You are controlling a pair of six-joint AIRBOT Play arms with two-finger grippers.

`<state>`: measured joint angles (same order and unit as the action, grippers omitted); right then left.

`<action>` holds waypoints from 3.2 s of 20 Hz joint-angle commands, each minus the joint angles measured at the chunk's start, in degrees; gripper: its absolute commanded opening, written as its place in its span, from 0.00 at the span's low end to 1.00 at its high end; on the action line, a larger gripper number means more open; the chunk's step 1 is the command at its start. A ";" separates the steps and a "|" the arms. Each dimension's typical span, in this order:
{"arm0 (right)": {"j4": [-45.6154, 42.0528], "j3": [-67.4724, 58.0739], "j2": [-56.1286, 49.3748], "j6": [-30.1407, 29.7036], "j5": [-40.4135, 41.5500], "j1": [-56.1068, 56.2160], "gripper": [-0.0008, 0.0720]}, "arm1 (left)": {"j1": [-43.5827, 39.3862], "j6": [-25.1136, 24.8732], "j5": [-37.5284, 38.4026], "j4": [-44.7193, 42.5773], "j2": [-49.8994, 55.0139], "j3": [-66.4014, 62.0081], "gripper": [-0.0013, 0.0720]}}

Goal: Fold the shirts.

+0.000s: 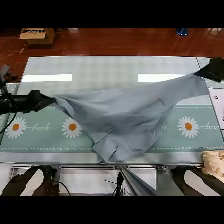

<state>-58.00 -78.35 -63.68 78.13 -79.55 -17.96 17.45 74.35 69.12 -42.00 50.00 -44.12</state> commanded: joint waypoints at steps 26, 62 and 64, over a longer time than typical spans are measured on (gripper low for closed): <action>-1.53 0.74 -7.10 -4.35 7.96 5.42 0.04 | -18.12 -0.55 -8.59 4.66 14.62 17.22 0.75; -3.82 -9.16 15.89 -4.00 27.45 5.40 0.04 | 2.62 -4.61 -1.79 18.29 -8.35 -42.45 0.05; -4.17 -16.28 21.35 -1.92 35.74 5.38 0.04 | 6.10 -4.61 -5.70 18.21 -9.03 -53.96 0.05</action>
<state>-61.78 -87.13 -50.09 74.02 -56.60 -12.56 17.50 69.45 69.21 -23.59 42.94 -82.74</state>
